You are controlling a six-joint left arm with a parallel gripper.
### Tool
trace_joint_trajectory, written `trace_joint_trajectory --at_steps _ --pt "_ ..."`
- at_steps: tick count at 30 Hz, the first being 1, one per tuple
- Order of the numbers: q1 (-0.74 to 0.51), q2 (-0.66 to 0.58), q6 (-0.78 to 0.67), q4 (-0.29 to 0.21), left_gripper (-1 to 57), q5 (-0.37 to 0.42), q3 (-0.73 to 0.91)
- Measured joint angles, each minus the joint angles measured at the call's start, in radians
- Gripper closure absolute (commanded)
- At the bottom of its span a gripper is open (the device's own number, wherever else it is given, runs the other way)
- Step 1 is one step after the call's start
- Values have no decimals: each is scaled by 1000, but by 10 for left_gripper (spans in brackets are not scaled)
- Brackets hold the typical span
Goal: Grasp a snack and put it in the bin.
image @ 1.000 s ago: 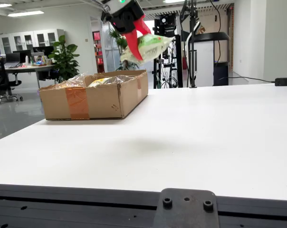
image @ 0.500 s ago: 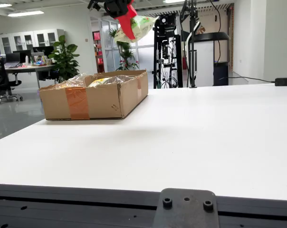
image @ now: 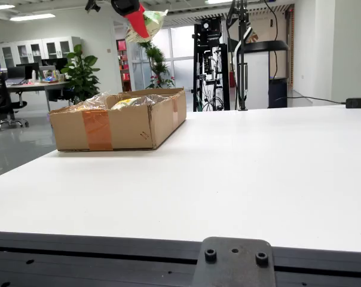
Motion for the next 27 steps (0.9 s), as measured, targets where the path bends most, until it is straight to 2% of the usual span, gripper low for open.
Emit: trace_joint_trajectory --at_steps 6,12,21,27 --pt "41 7 -19 37 401 23 -22" --pt "61 7 -5 77 378 82 -28" --pt "38 10 69 86 205 150 -29" --pt "16 15 94 89 142 192 -29"
